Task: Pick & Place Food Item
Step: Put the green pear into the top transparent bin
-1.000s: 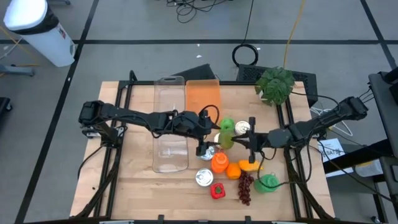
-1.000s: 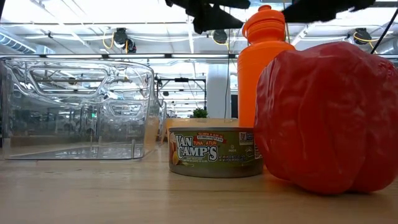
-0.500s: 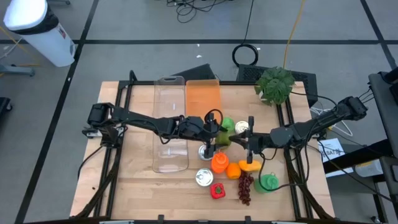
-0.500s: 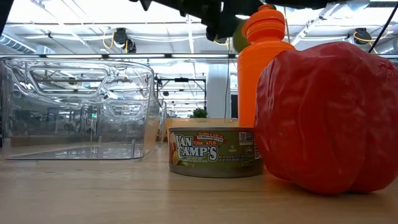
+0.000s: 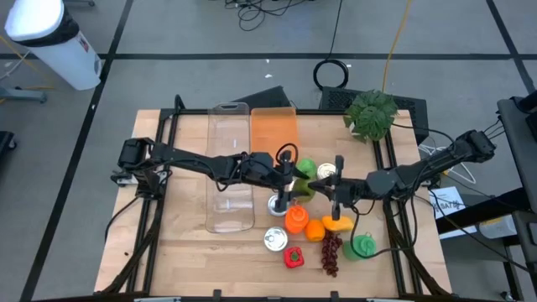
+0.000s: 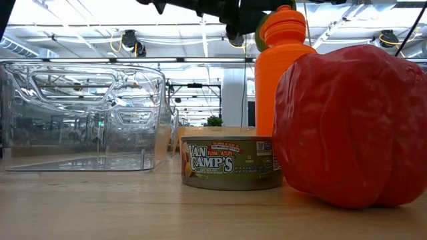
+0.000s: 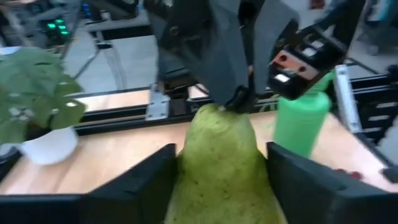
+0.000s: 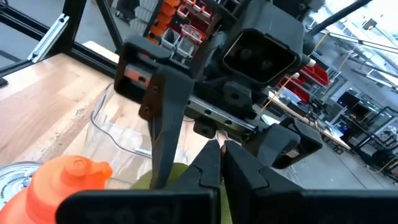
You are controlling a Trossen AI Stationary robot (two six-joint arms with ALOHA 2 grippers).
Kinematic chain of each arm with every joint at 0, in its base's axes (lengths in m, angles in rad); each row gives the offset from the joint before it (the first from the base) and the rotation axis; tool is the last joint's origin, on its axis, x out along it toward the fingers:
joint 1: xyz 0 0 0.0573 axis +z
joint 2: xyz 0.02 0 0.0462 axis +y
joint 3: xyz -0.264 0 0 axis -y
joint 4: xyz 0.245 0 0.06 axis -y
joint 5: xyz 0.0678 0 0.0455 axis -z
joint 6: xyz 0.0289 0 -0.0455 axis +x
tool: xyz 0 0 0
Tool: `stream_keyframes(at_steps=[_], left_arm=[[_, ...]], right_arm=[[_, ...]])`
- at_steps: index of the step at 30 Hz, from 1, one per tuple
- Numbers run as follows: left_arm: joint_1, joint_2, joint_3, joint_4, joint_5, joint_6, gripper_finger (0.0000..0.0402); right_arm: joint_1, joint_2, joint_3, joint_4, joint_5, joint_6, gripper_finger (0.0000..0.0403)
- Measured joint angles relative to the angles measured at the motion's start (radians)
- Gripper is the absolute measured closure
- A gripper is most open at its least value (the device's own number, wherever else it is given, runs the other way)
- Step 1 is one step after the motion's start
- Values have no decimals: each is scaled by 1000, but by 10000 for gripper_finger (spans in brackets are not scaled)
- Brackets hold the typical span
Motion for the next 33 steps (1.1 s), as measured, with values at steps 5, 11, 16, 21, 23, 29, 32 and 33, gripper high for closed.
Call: stream_keyframes(at_steps=[5,11,16,21,23,29,32,33], left_arm=[[2,0,0,5,28,0,256],[3,0,0,25,31,9,263],[3,0,0,25,31,19,263],[4,0,0,27,32,23,263],[9,-3,0,24,31,18,263],[24,-37,0,-19,-42,-8,263],[34,-69,-4,-81,-161,-16,264],[38,-83,-11,-86,-191,-15,264]], right_arm=[[0,15,0,0,-4,0,402],[0,14,0,15,-2,24,384],[0,14,0,14,-2,20,395],[0,15,0,39,2,24,390],[0,13,0,65,2,26,371],[13,-45,0,83,6,91,272],[33,-79,0,80,5,150,221],[41,-88,0,79,3,158,207]])
